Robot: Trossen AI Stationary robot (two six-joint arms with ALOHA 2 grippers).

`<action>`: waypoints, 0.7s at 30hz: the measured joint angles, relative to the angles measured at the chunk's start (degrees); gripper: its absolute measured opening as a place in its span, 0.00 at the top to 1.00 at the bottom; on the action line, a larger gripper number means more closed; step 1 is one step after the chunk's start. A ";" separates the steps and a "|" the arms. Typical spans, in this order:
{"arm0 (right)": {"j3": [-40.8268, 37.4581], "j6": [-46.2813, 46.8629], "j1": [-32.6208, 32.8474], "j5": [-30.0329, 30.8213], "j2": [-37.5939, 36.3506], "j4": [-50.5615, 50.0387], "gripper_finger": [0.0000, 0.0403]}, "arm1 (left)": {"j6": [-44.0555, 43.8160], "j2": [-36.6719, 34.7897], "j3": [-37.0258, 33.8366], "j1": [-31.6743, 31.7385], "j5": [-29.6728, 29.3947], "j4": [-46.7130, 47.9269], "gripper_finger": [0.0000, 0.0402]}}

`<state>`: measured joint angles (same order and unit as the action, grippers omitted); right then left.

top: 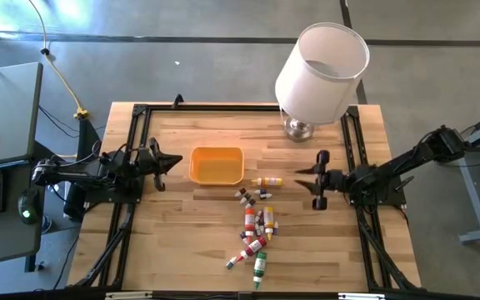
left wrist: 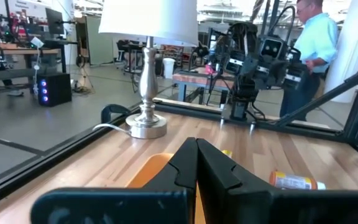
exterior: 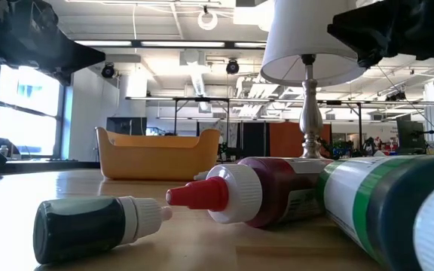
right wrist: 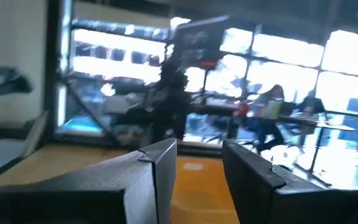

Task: Pick & Place food coloring
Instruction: Put the large yellow food coloring bottle into the yellow bin

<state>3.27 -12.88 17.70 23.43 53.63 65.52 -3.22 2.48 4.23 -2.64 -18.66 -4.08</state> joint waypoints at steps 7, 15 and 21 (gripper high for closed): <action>1.15 7.57 -4.38 -2.51 0.04 -1.39 0.69 | 0.00 0.00 0.00 -0.02 -0.11 0.04 1.00; 19.71 9.87 -12.79 -8.62 2.33 -32.50 0.68 | 0.39 0.01 0.00 0.01 -5.62 -2.29 1.00; 32.54 13.92 -15.56 -10.63 13.14 -54.86 0.60 | 1.55 0.00 0.00 -0.01 -5.09 -2.15 1.00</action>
<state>35.81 1.05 2.15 12.80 66.76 10.66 -1.67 2.48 4.23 -2.65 -23.75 -6.23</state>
